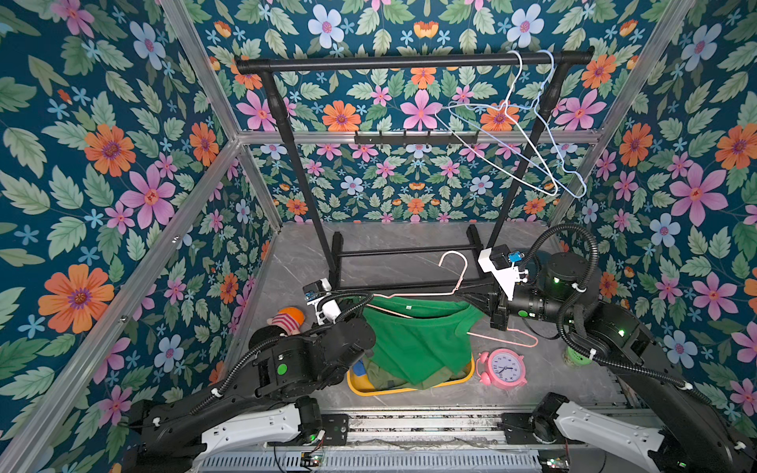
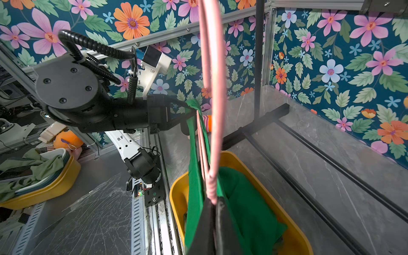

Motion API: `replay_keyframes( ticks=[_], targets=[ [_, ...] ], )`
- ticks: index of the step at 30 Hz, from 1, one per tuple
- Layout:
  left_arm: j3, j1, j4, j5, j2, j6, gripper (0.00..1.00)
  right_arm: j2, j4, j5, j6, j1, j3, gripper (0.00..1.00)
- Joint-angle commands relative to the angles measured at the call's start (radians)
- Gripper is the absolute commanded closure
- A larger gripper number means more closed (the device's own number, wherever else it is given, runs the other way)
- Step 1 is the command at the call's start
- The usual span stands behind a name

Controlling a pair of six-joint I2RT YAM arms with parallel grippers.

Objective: Remove the clothespins securing tank tops to the hanger
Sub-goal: Remove the tank top from the hanger.

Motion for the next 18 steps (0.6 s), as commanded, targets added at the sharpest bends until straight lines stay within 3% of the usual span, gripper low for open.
replay_keyframes(
  ticks=[1, 13, 18],
  targets=[
    [-0.008, -0.001, 0.007, -0.034, -0.003, -0.008, 1.0, -0.01, 0.057, -0.029, 0.02, 0.001, -0.008, 1.0],
    [-0.02, -0.001, 0.081, 0.035, 0.045, 0.058, 0.94, 0.056, 0.325, -0.042, 0.133, 0.001, -0.062, 1.0],
    [-0.026, -0.001, -0.005, 0.034, 0.011, -0.01, 0.98, 0.142, 0.469, -0.05, 0.191, 0.001, -0.082, 1.0]
  ],
)
